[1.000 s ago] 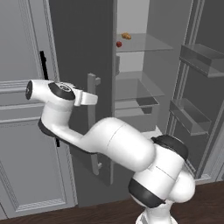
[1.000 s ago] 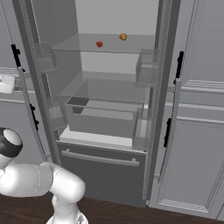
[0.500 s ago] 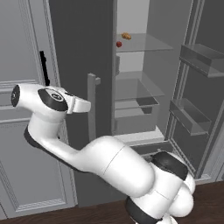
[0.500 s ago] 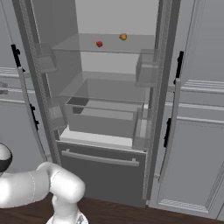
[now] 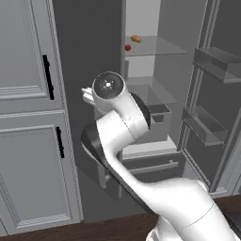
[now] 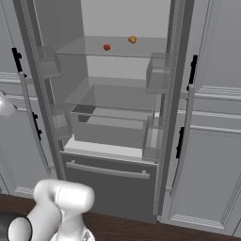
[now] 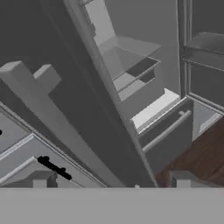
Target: Take the strawberry from the fridge and place it on top of the pancake, located on the dining counter.
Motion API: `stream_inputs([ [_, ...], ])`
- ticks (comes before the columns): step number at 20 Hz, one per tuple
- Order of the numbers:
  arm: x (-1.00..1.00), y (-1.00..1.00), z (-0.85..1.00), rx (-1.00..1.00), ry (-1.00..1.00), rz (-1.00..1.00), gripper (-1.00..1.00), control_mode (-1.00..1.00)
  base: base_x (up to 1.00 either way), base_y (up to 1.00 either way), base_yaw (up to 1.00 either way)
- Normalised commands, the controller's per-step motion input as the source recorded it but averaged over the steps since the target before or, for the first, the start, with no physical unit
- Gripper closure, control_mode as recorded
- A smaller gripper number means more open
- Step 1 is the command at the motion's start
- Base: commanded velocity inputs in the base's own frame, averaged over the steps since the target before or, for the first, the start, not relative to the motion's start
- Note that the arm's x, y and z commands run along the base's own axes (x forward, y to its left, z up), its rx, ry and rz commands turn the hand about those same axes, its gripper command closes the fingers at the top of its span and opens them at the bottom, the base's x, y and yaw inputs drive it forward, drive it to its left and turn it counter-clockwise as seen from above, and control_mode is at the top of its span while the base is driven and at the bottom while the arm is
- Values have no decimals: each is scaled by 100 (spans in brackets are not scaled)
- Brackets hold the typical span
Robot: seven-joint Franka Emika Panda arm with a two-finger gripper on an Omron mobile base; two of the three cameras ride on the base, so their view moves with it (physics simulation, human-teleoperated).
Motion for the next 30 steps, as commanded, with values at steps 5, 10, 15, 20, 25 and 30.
stream_inputs([
  [5, 2, -100, 4, 88, 11, 3, -100, -100, 0, 0, 0],
  [10, 17, -100, 2, 85, 24, -1, -100, -100, 0, 0, 0],
  [15, 34, -88, 0, 88, 34, 4, -100, -100, 0, 0, 0],
  [20, 92, -4, -11, 49, 58, 21, -100, -100, 0, 0, 0],
  [25, 99, 40, -18, 21, 53, 28, -100, -100, 0, 0, 0],
  [30, 74, 83, -19, 15, 36, 31, -100, -100, 0, 0, 0],
])
